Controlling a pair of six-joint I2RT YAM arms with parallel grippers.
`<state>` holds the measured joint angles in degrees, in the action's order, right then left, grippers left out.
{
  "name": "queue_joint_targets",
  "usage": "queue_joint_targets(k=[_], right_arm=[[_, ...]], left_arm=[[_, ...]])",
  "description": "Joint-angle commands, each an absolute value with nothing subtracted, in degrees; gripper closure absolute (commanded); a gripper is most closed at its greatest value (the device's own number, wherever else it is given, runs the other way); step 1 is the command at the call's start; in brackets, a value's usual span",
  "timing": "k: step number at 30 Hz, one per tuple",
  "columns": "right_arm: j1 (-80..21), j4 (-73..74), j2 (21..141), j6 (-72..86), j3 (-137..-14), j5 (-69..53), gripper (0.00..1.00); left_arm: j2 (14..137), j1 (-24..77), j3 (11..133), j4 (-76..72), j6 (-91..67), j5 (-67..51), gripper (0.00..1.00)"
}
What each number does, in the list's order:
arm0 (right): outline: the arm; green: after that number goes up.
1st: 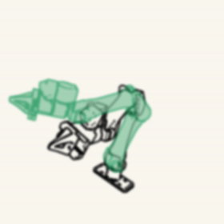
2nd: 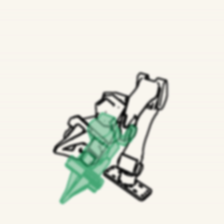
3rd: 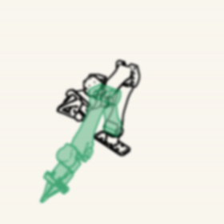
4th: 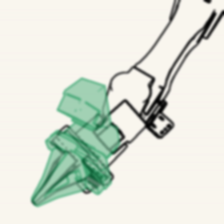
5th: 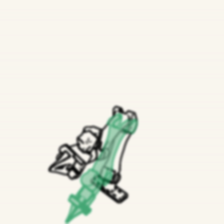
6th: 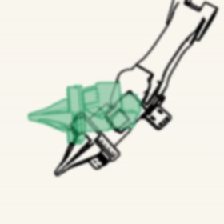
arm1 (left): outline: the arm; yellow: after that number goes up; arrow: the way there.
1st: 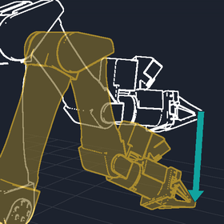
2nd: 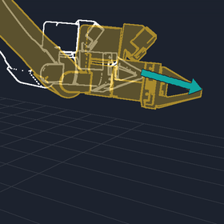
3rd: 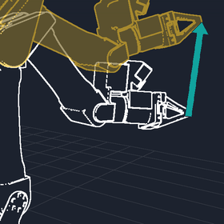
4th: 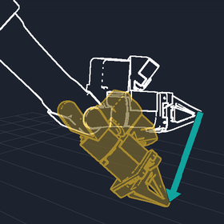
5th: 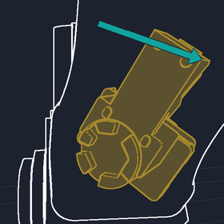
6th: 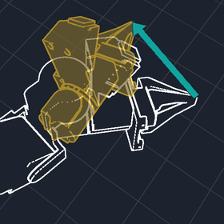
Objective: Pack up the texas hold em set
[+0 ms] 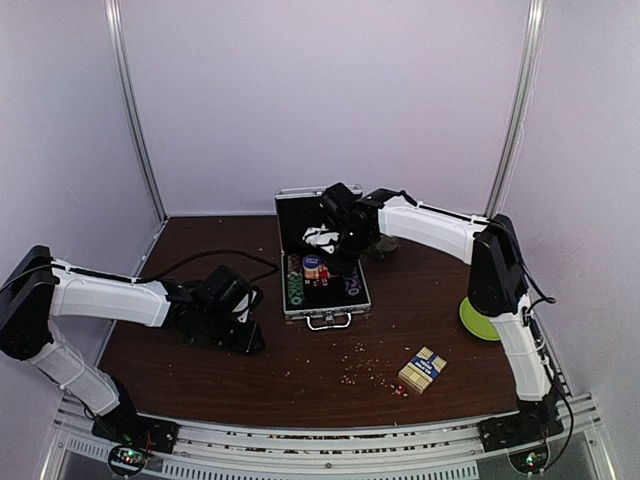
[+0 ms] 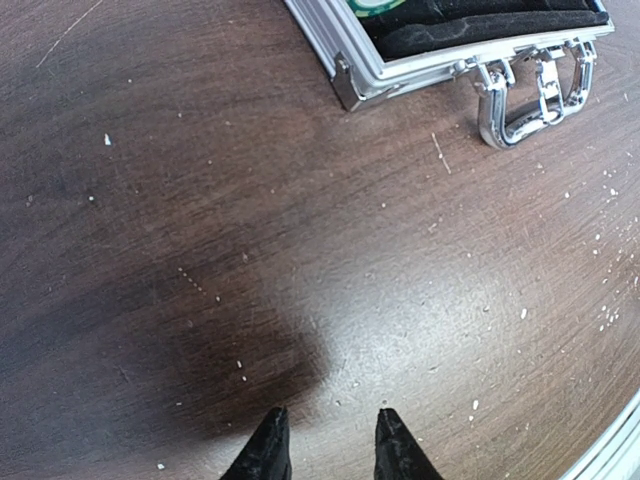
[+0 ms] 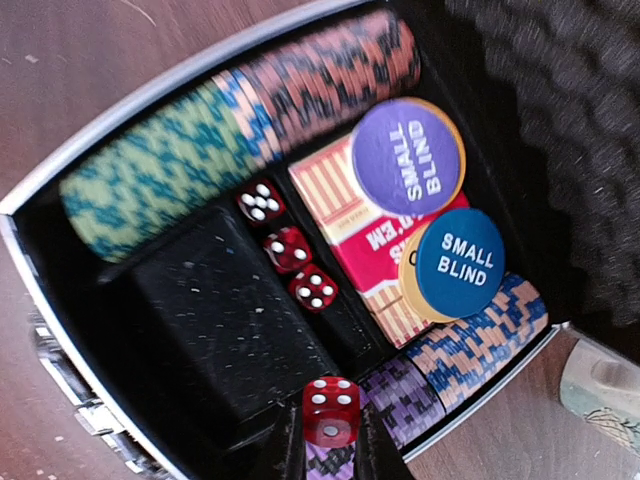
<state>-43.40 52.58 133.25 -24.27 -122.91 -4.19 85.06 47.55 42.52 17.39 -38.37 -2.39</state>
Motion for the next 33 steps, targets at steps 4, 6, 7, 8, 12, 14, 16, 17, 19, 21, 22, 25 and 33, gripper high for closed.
queue_joint_targets(k=[4,6,7,8,12,14,16,17,19,21,22,25,33], right_arm=[[-43.2,53.6,136.6,-23.6,-125.7,-1.7,0.92],[-43.2,53.4,137.3,-23.5,-126.0,-1.8,0.91],[-43.2,53.3,137.6,-23.5,-126.2,-1.7,0.91],[-43.2,53.1,138.0,-23.5,-126.5,-1.5,0.91],[-43.2,52.7,140.1,-23.6,-128.0,0.0,0.91],[-43.1,52.6,141.0,-23.7,-128.6,0.5,0.91],[-43.0,52.3,141.9,-23.8,-129.0,1.2,0.90],[-42.9,52.2,142.2,-23.9,-129.2,1.4,0.90],[-42.9,52.0,142.7,-23.8,-129.6,2.1,0.90],[-42.9,52.0,143.0,-23.8,-129.9,2.3,0.90],[-42.8,52.0,143.1,-23.9,-129.9,2.2,0.88],[-42.8,52.2,143.1,-23.9,-129.8,1.7,0.72],[-43.0,53.3,137.0,-23.3,-127.1,-1.3,0.65]], left_arm=[[84.2,47.3,41.5,15.5,-39.0,-2.6,0.69],[84.2,47.3,41.5,15.5,-39.0,-2.6,0.69],[84.3,47.3,41.5,15.5,-38.9,-2.6,0.69],[84.4,47.3,41.6,15.7,-38.8,-2.6,0.69],[84.3,47.3,42.1,16.1,-38.6,-2.5,0.69],[84.2,47.3,42.2,16.4,-38.5,-2.3,0.69],[84.2,47.3,42.3,16.5,-38.4,-2.1,0.69],[84.2,47.3,42.2,16.6,-38.5,-2.1,0.69],[84.1,47.3,42.1,16.8,-38.4,-2.1,0.69],[84.1,47.3,42.0,16.9,-38.4,-2.1,0.69],[84.0,47.3,42.0,16.9,-38.3,-2.1,0.69],[84.1,47.3,41.8,16.9,-38.3,-2.0,0.69],[84.5,47.3,42.2,16.9,-38.1,-2.1,0.69]])
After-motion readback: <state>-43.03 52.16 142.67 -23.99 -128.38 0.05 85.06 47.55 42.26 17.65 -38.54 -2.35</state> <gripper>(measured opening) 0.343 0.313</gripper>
